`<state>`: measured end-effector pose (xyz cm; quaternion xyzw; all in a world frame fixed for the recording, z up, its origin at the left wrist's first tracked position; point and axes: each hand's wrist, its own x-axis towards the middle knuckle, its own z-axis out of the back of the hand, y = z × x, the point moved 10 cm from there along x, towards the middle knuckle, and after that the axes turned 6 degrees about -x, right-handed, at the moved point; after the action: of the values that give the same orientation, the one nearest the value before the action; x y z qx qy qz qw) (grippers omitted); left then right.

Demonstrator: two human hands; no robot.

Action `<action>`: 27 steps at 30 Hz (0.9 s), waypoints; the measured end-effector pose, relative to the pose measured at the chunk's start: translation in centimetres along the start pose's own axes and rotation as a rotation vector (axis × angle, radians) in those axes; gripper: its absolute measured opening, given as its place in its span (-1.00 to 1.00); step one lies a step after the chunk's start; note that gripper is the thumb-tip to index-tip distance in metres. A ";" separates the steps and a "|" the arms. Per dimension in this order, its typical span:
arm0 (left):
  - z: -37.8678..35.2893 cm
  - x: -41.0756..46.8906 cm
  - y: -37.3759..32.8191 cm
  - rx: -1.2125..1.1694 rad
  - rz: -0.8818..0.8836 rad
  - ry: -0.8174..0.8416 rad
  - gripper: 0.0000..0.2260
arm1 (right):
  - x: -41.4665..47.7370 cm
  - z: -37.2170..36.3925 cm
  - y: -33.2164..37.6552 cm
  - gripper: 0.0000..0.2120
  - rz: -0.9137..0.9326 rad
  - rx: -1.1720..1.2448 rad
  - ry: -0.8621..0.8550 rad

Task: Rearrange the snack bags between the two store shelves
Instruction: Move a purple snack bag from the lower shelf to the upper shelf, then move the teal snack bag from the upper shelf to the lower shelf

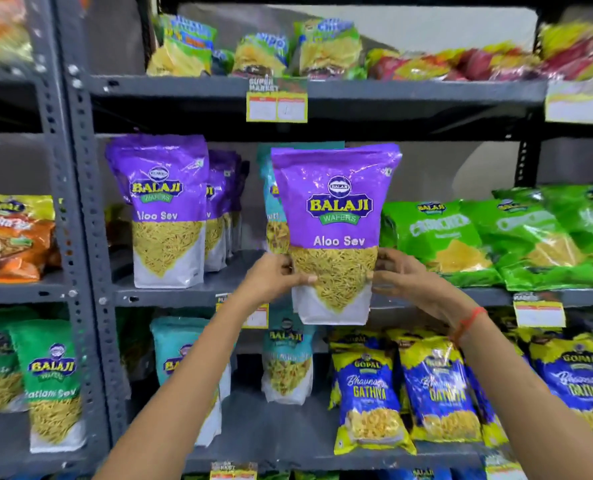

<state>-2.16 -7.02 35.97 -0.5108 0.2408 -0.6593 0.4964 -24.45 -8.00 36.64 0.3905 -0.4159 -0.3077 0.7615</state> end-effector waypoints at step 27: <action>-7.7 6.4 -2.4 -0.135 0.025 -0.242 -0.59 | 5.3 9.3 -5.0 -0.45 0.016 -0.344 -0.581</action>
<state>-10.07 -13.36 37.93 -0.6157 0.2292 -0.5691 0.4945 -30.87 -17.90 37.73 0.1490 -0.5607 -0.4657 0.6682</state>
